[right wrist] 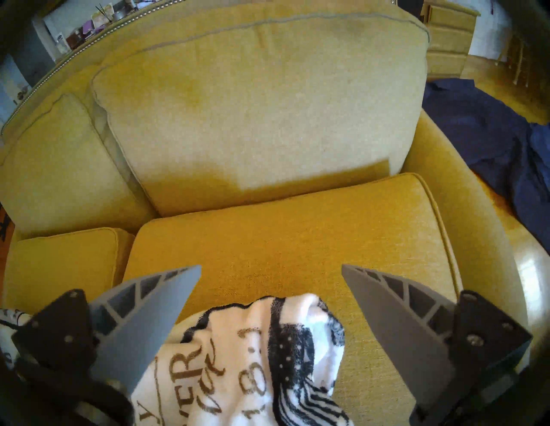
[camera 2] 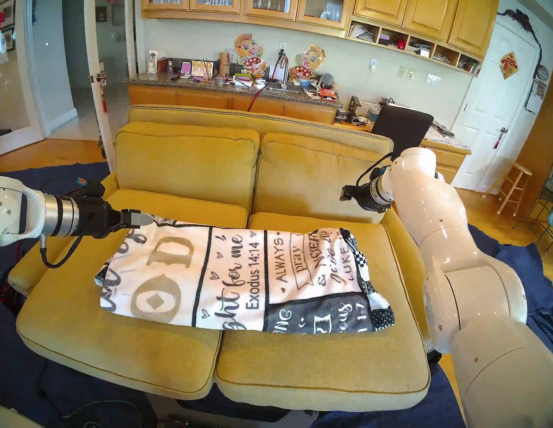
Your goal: Fold the blanket in half twice
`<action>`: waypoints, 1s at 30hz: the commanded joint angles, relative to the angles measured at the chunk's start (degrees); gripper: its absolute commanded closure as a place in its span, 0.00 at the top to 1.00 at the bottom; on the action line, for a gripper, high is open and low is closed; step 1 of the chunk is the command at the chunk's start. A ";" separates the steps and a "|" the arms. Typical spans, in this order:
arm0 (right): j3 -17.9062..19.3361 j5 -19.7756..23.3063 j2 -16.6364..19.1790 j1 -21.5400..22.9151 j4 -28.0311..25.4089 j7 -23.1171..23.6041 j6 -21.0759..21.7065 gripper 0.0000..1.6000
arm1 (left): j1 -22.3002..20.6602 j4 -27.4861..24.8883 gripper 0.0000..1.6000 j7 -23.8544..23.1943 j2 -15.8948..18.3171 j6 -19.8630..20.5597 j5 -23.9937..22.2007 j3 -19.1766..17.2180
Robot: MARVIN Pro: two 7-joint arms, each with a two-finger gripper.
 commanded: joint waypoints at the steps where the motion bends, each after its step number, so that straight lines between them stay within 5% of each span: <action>1: -0.29 -0.55 3.74 -0.55 -3.29 0.25 -0.17 1.00 | -0.53 -0.98 1.00 -0.64 0.28 -0.55 -0.08 -1.20; 30: -2.36 -1.83 7.99 -2.63 -17.30 5.21 -0.17 1.00 | 0.81 -1.05 1.00 -0.57 0.22 -0.48 -0.06 -0.28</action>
